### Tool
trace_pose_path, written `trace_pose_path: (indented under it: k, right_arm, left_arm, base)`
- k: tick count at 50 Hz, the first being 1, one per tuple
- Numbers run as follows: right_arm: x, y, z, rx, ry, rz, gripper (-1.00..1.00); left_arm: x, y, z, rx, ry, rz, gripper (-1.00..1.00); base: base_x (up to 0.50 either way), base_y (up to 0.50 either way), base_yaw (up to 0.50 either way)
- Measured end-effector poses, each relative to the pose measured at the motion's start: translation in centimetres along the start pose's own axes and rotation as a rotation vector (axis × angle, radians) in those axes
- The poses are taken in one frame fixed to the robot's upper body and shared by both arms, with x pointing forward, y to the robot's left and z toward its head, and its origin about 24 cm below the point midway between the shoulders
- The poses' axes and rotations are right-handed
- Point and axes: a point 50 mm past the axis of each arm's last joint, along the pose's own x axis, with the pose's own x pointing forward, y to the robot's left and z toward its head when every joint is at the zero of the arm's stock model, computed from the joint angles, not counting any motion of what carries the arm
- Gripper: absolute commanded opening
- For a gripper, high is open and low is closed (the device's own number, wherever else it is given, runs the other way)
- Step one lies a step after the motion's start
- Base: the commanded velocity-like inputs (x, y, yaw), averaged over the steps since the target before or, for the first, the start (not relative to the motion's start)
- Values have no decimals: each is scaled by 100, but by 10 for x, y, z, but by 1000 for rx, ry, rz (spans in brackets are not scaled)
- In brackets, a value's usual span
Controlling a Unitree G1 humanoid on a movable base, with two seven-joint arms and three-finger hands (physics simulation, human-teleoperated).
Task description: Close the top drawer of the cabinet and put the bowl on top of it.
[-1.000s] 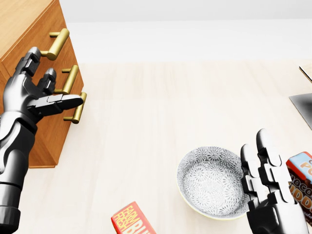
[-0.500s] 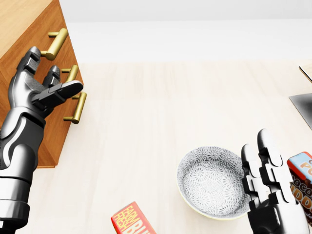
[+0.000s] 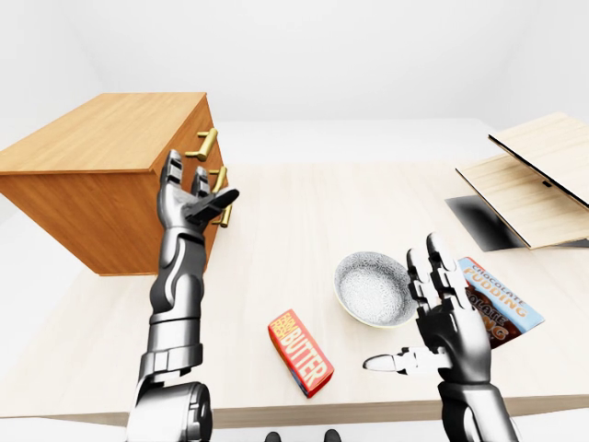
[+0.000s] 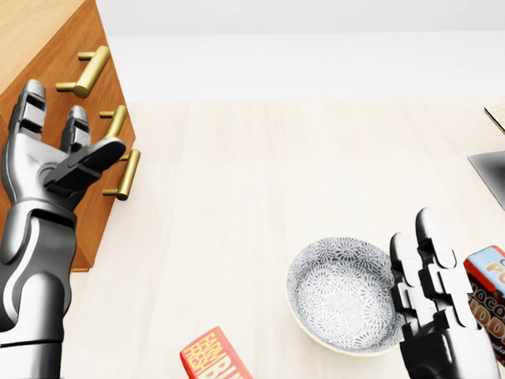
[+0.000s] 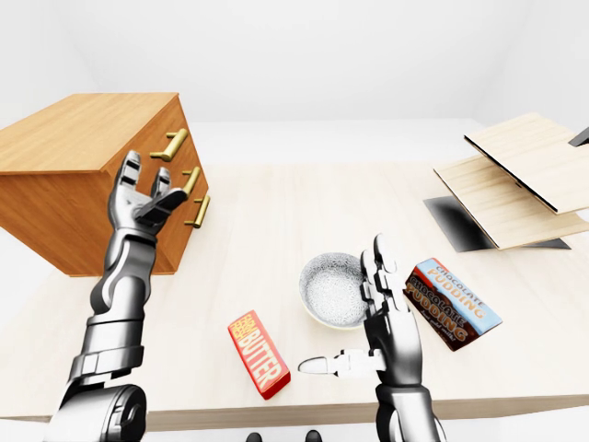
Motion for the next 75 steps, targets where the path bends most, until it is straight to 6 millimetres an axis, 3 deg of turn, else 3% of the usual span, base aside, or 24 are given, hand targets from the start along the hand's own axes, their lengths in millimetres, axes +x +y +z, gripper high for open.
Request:
trace_pose_path:
  k: [7,17,27,44,61,75]
  right_arm:
    - [0,0,-1,0,4,1,100]
    - [-1,1,0,0,5,2,100]
    - [-2,0,1,1,2,2,100]
    - [-3,-1,4,6,-8,1,100]
    - [-7,-4,12,13,-34,-3,100]
    - [-14,-13,32,16,-104,-13,100]
  left_arm:
    - [-14,-5,11,19,-52,-33,100]
    - [-37,6,16,134,-61,-94,100]
    - [-86,-33,50,261,-265,-327,100]
    - [-145,-69,59,429,-381,-506,100]
    - [-173,-92,64,556,-462,-568,100]
    - [-186,-119,73,654,-606,-612,100]
  base:
    - [0,0,0]
    - [0,0,0]
    - [0,0,0]
    - [0,0,0]
    - [0,0,0]
    - [0,0,0]
